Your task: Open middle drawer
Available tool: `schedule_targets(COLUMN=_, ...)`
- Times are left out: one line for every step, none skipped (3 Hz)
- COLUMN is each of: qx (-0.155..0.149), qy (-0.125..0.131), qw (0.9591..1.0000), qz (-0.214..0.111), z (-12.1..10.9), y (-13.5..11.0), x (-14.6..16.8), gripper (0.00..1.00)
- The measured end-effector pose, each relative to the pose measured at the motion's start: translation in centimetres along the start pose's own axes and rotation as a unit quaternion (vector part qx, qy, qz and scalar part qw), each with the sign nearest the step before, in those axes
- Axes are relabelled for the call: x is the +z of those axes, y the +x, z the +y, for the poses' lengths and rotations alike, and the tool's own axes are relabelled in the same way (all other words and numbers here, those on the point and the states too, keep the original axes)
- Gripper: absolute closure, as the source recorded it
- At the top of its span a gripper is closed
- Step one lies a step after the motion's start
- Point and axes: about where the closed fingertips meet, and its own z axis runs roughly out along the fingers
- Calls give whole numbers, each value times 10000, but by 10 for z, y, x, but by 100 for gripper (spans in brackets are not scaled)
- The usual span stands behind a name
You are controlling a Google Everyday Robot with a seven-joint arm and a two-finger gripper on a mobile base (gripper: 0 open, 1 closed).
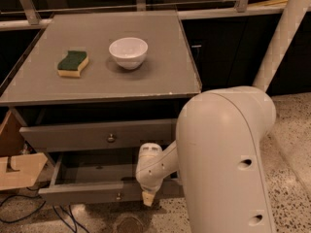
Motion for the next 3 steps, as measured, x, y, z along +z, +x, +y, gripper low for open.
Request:
schedule_targets(qx=0, qy=0, qw=10000, qz=0, z=0, y=0, x=0, gripper=49)
schedule_targets(qx=0, qy=0, qw=10000, qz=0, z=0, y=0, x=0, gripper=72)
schedule_targets(qx=0, qy=0, qw=10000, qz=0, z=0, y=0, x=0, gripper=96)
